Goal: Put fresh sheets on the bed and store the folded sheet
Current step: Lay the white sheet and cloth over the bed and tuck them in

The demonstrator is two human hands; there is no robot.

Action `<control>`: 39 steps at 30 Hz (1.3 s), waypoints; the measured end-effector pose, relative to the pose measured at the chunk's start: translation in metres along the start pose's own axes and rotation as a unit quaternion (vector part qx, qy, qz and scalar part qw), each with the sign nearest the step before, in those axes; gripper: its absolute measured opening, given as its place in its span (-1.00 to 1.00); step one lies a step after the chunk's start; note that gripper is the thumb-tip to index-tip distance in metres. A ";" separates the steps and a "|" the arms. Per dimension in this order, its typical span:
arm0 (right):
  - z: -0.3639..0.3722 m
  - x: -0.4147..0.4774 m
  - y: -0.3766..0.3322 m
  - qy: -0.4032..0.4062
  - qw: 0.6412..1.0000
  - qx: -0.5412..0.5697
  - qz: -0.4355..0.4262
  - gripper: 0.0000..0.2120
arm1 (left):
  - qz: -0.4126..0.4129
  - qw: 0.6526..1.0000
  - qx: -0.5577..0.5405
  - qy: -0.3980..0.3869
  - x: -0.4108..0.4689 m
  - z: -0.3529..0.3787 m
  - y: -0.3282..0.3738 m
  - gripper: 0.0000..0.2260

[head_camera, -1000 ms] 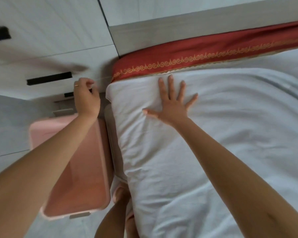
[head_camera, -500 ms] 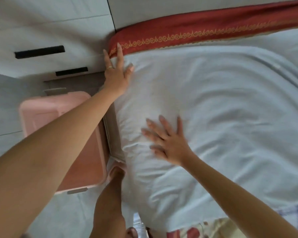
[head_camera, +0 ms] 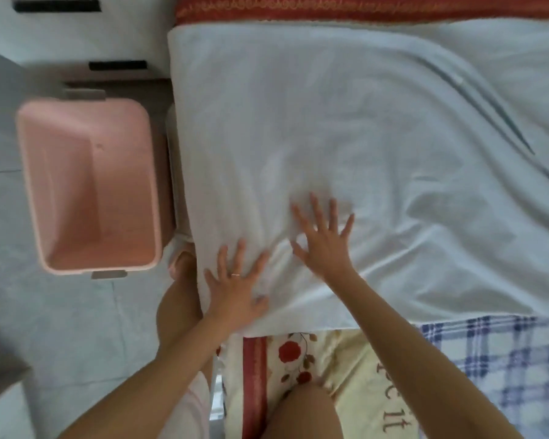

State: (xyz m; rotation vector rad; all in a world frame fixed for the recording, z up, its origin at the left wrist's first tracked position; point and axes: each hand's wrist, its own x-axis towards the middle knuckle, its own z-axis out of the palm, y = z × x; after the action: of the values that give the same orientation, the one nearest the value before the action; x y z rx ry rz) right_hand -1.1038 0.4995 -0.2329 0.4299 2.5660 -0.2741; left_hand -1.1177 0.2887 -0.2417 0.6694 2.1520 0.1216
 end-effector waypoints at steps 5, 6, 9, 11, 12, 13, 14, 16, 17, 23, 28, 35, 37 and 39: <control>-0.026 0.019 -0.046 0.018 0.992 0.067 -0.103 -0.40 | -0.007 0.994 -0.012 -0.110 -0.076 0.046 0.021 -0.19; -0.020 0.020 -0.047 0.019 0.993 0.053 -0.104 -0.40 | -0.011 0.995 -0.022 -0.097 -0.079 0.050 0.023 -0.22; 0.032 -0.007 -0.032 -0.013 0.991 -0.030 -0.130 -0.36 | -0.063 0.998 -0.018 0.019 -0.078 0.050 0.018 -0.30; 0.071 -0.053 -0.016 -0.043 0.976 -0.058 -0.203 -0.33 | -0.095 0.991 0.004 0.094 -0.069 0.052 0.008 -0.38; 0.083 -0.077 -0.006 -0.059 0.964 -0.070 -0.249 -0.31 | -0.099 0.988 0.026 0.115 -0.064 0.051 0.003 -0.42; 0.094 -0.102 0.005 -0.079 0.947 -0.086 -0.299 -0.28 | -0.099 0.986 0.042 0.127 -0.063 0.054 0.001 -0.45; 0.104 -0.122 0.015 -0.092 0.931 -0.099 -0.340 -0.24 | -0.097 0.985 0.047 0.139 -0.063 0.056 -0.001 -0.47; 0.110 -0.149 0.029 -0.145 0.902 -0.102 -0.394 -0.27 | -0.077 0.983 0.038 0.163 -0.065 0.060 0.000 -0.55; 0.105 -0.155 0.030 -0.160 0.894 -0.093 -0.409 -0.38 | -0.070 0.983 0.029 0.169 -0.070 0.064 0.000 -0.58; 0.034 -0.112 0.018 -0.098 0.956 0.214 -0.175 -0.74 | -0.043 0.981 -0.064 0.180 -0.087 0.081 -0.014 -0.75; 0.018 -0.047 -0.011 0.114 0.969 0.196 -0.098 -0.57 | -0.088 0.960 -0.224 0.141 -0.090 0.076 -0.011 -0.70; 0.089 -0.080 0.014 0.024 0.962 -0.072 -0.264 -0.44 | -0.323 0.938 -0.129 -0.013 -0.086 0.037 0.018 -0.53; 0.112 -0.119 0.075 0.009 0.948 -0.130 -0.291 -0.47 | -0.237 0.965 -0.101 0.049 -0.071 0.023 0.039 -0.39; 0.115 -0.154 0.138 0.034 0.972 -0.121 -0.199 -0.48 | -0.175 0.979 -0.085 0.057 -0.049 0.011 0.060 -0.27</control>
State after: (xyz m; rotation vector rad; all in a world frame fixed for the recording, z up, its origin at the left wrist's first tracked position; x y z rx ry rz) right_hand -0.8765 0.5581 -0.2643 -0.1731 2.6934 -0.0846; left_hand -1.0606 0.3137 -0.1951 0.1840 2.3023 0.1563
